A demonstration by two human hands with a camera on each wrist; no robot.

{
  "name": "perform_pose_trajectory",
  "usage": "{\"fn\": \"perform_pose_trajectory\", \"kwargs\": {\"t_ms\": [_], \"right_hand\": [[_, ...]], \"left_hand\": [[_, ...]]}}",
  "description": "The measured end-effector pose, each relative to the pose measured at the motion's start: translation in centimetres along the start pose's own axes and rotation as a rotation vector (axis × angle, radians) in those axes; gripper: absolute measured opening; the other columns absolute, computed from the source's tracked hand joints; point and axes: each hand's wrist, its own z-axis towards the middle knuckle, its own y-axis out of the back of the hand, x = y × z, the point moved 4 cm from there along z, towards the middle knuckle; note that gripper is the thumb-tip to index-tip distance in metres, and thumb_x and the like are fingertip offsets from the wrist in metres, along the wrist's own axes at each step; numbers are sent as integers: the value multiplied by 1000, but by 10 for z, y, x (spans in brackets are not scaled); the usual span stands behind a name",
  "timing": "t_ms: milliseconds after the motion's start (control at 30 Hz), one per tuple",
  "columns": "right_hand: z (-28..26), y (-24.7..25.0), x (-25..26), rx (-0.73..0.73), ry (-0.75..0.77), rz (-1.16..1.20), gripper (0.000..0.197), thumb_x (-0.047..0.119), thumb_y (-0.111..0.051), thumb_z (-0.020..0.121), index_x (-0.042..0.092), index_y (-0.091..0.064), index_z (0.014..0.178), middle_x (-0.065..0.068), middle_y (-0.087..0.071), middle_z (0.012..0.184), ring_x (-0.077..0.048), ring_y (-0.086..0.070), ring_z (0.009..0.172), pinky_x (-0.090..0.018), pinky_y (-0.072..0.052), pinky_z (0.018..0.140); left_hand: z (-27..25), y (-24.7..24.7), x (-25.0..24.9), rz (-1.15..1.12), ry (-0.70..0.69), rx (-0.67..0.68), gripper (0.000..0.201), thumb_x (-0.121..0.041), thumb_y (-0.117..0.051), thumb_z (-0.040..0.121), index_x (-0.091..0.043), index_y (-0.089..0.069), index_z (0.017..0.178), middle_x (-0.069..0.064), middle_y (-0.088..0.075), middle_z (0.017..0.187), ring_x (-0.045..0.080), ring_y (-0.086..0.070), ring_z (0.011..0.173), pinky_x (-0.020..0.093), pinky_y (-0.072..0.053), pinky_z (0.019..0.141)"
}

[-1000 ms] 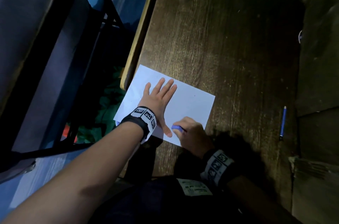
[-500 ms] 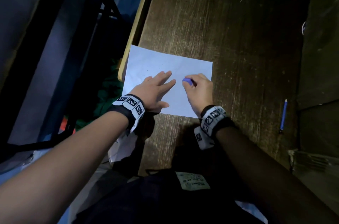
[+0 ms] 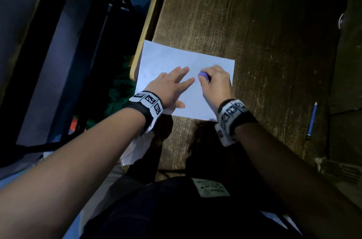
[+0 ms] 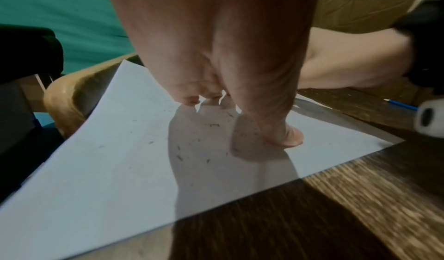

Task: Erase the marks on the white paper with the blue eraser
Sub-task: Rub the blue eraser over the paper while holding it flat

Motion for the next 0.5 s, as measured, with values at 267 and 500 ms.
{"fn": "perform_pose_trajectory", "kwargs": {"t_ms": [267, 500], "right_hand": [[-47, -17, 17, 290, 156, 5, 13, 13, -59, 91, 11, -66, 80, -5, -55, 79, -21, -51, 74, -39, -48, 74], [-34, -20, 11, 88, 9, 46, 13, 11, -59, 92, 5, -70, 96, -9, -60, 90, -23, -58, 81, -33, -47, 79]], "left_hand": [[8, -8, 2, 71, 18, -9, 107, -64, -70, 83, -23, -10, 162, 9, 8, 169, 27, 0, 155, 45, -25, 118], [8, -3, 2, 62, 33, -2, 109, -67, -69, 82, -25, -9, 163, 7, 7, 168, 27, -6, 154, 46, -25, 120]]}}
